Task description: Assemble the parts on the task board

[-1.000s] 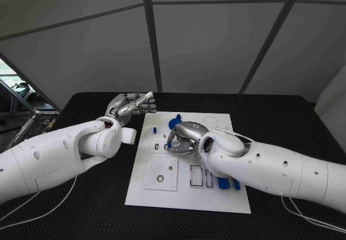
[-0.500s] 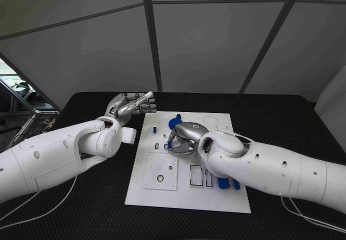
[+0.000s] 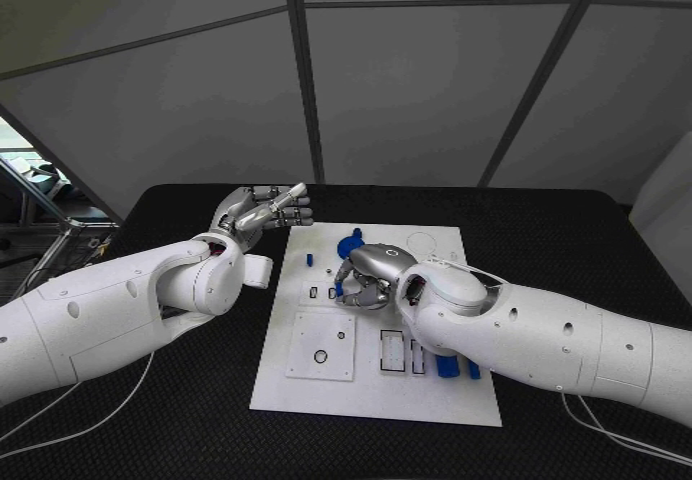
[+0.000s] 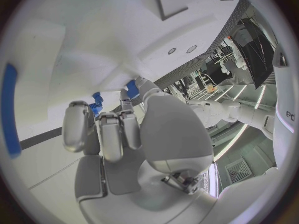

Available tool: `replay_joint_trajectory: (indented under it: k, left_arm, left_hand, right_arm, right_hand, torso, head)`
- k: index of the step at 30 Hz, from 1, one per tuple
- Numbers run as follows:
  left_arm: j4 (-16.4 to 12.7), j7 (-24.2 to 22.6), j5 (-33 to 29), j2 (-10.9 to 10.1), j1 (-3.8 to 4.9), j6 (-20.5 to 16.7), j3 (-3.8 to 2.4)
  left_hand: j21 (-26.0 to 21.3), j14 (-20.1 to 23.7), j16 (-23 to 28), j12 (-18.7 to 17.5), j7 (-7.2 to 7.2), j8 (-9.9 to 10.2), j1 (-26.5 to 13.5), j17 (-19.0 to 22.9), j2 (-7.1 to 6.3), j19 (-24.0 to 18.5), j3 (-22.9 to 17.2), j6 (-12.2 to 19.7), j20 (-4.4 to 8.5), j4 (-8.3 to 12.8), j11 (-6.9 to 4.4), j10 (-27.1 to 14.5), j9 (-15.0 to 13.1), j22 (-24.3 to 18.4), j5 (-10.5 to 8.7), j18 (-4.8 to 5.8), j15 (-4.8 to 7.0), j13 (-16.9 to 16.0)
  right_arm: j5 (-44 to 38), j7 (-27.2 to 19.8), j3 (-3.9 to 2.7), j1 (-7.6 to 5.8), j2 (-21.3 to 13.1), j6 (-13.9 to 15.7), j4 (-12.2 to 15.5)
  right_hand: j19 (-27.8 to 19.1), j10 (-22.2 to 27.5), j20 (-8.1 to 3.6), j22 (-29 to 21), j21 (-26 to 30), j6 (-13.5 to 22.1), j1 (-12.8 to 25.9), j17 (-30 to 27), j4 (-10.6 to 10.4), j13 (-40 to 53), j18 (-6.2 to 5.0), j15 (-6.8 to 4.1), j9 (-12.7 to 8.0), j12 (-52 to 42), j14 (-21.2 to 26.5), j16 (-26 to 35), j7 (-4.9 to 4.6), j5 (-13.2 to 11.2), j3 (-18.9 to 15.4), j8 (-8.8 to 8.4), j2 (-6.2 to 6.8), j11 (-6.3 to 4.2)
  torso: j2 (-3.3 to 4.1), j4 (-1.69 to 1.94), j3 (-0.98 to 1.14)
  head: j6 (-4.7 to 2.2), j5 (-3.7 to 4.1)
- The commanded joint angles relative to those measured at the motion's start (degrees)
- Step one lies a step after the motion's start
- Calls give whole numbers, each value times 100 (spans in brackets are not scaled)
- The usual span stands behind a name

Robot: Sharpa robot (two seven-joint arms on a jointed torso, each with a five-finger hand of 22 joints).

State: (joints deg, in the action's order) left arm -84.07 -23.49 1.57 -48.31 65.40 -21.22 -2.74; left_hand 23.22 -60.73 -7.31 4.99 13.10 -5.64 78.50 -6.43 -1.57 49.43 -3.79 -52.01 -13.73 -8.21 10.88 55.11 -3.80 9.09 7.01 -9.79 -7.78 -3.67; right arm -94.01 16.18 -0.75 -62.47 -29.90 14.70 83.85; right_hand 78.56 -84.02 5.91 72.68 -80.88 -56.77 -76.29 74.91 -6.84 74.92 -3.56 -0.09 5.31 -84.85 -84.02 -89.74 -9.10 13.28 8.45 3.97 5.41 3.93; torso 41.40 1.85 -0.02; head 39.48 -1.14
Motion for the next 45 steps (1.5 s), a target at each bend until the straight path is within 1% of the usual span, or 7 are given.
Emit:
replay_joint_trajectory:
  k: [1, 17, 25, 35, 37, 43, 45]
  left_arm:
    - [-5, 44, 25, 3, 10, 51, -5]
    - [-3, 48, 25, -6, 10, 58, -5]
    - [82, 172, 186, -13, 6, 235, -4]
    - [158, 1381, 1466, -69, 4, 583, -6]
    - [122, 1810, 1822, -100, 10, 712, -7]
    - [12, 3187, 2937, -134, 71, 1299, -12]
    - [-12, 3658, 3458, -104, 112, 1516, -13]
  left_hand:
    - [37, -33, 29, -36, 73, 31, -18, -9, 23, 26, 1, -19, -21, 24, 4, 28, -1, -10, -29, -65, -20, -5]
    - [38, -35, 34, -41, 75, 37, -19, -11, 29, 26, 7, -17, -21, 25, 5, 25, 0, -11, -28, -65, -20, -4]
    - [69, -177, 7, 44, -56, -53, 56, -60, 131, 76, -5, -270, 20, 75, -96, 257, -27, -11, -24, -76, 52, -23]
    - [1209, -2064, -950, 605, -530, -248, 46, -876, 185, 1618, -46, -1083, 690, -20, -701, 1867, -94, 529, -31, -81, 743, -322]
    - [1641, -2077, -955, 757, -585, -258, -65, -997, 152, 1916, -1, -1172, 775, -122, -782, 2141, -120, 855, -33, -49, 795, -459]
    - [4449, -2038, -886, 2011, -745, -456, -530, -1431, 69, 2825, 347, -1366, 918, -511, -934, 2521, -395, 4352, -43, 390, 903, -1642]
    - [4997, -2028, -841, 3806, -814, -771, -520, -1607, 84, 2909, 482, -1384, 963, -492, -988, 2433, -653, 5059, -51, 464, 935, -3433]
  right_arm:
    - [-40, 80, 12, 8, 5, -105, -11]
    - [-41, -77, 13, 14, -53, 635, 79]
    - [827, -1365, 2, 61, -591, 1373, 560]
    - [2735, -2096, -289, -107, -1396, 1214, 994]
    - [3053, -2103, -318, -219, -1532, 1194, 977]
    - [3560, -2065, -350, -532, -1782, 987, 756]
    - [3540, -2038, -354, -587, -1818, 923, 655]
  right_hand:
    - [1, -136, 59, -21, 37, 123, 95, 1509, -59, 955, -18, 47, -20, 59, -598, -26, -27, -149, -27, -37, 28, 59]
    - [-97, 71, 165, -170, 142, 664, 187, 1509, -470, 734, -50, 154, -117, 266, -598, -26, -157, 58, -407, 24, 298, 181]
    - [-270, 108, 182, -432, 307, 767, -136, 1348, -545, 694, -106, 167, -124, 288, -555, 50, -172, 155, -438, 105, 235, 194]
    - [-647, 219, 116, -1023, 702, 430, -275, 930, -453, 556, -226, 81, -65, 412, -442, 276, -62, 245, -467, 389, 66, 96]
    - [-650, 222, 112, -1031, 709, 430, -263, 916, -457, 551, -227, 77, -68, 415, -439, 285, -60, 247, -478, 394, 59, 93]
    - [-735, 250, 92, -1189, 818, 427, -211, 708, -478, 504, -256, 60, -79, 456, -384, 408, -48, 271, -524, 418, -3, 78]
    - [-768, 254, 85, -1251, 864, 417, -195, 627, -485, 492, -267, 52, -82, 466, -362, 460, -41, 253, -543, 433, -33, 71]
  torso:
    - [0, -2, -1]
    - [-4, -4, 4]
    - [-42, -18, 23]
    - [-202, -54, 48]
    - [-231, -62, 58]
    - [-340, -102, 95]
    - [-377, -108, 100]
  head:
    - [-3, -1]
    - [-6, -10]
    - [-56, -36]
    - [-26, -93]
    - [-33, -111]
    - [7, -159]
    - [19, -183]
